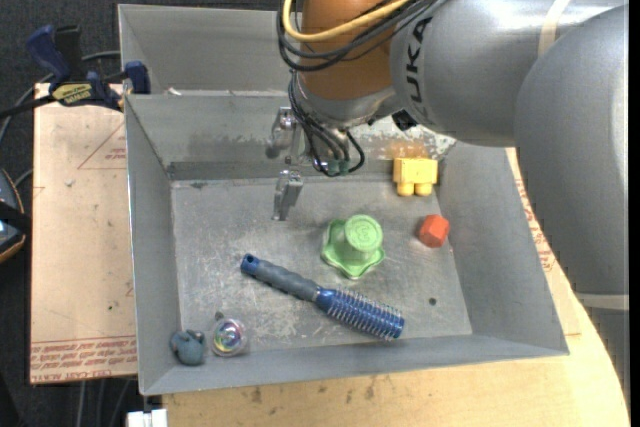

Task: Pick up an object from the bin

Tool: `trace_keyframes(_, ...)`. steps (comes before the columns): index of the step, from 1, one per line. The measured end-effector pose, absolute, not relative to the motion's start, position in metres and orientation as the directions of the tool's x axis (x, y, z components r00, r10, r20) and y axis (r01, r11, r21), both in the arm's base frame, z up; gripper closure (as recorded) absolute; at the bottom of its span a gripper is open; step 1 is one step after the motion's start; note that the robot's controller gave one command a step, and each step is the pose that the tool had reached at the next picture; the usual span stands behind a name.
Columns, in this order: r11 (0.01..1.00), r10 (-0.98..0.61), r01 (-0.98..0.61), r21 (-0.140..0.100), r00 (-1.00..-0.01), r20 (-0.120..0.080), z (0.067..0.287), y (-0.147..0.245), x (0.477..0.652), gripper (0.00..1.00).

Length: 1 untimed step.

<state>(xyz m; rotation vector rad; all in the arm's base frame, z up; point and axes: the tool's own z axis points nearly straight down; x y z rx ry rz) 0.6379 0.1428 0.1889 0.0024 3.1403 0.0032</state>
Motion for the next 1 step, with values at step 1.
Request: trace_keyframes(1,0.991,-0.132,-0.132,0.004,-0.991,-0.016,0.0985,0.1125,0.5816,0.0)
